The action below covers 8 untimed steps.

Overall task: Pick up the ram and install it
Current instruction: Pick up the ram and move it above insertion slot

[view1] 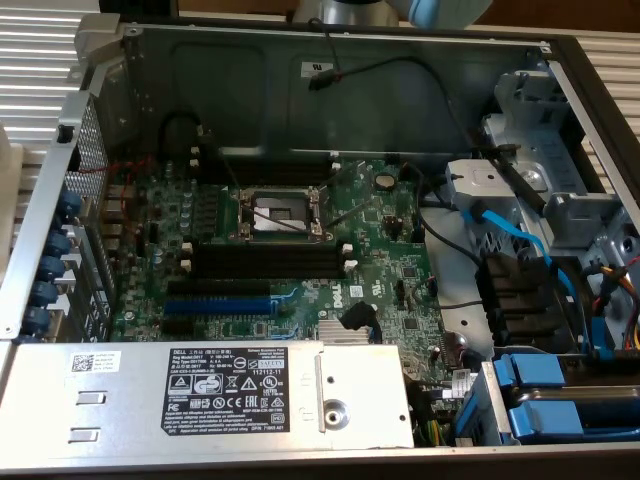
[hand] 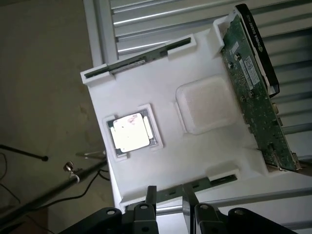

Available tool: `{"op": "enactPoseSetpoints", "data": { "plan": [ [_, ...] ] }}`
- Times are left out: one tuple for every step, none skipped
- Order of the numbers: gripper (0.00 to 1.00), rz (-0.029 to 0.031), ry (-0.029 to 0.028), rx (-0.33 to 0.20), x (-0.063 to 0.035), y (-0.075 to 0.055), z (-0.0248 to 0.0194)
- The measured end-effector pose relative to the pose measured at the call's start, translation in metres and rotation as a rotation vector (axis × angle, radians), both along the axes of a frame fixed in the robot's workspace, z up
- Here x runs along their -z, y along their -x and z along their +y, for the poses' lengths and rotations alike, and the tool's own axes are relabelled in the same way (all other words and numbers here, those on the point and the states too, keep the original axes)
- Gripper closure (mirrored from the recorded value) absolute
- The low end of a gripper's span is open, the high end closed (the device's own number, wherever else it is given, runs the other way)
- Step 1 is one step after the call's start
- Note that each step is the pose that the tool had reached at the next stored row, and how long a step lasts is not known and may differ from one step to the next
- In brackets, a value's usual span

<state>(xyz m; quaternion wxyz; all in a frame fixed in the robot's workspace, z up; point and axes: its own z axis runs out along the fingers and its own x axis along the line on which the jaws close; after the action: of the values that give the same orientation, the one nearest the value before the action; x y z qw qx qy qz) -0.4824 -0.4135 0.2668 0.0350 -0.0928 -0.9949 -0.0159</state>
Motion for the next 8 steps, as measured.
{"op": "enactPoseSetpoints", "data": {
  "plan": [
    [0.65,0.0,0.0065,0.001,0.0006,0.0,0.0],
    [0.65,-0.0001,0.0113,0.002,0.0015,0.0,0.0],
    [0.65,-0.0002,0.0147,0.004,0.0024,-0.0001,0.0],
    [0.65,-0.0002,0.0169,0.005,0.0035,-0.0001,-0.0001],
    [0.65,-0.0001,0.0183,0.006,0.0049,-0.0001,0.0],
    [0.65,0.0,0.0196,0.007,0.0064,0.0,0.0],
    [0.65,-0.0002,0.0211,0.008,0.0079,0.0,0.0],
    [0.65,-0.0002,0.0235,0.009,0.0091,0.0001,0.0]
  ]
}}
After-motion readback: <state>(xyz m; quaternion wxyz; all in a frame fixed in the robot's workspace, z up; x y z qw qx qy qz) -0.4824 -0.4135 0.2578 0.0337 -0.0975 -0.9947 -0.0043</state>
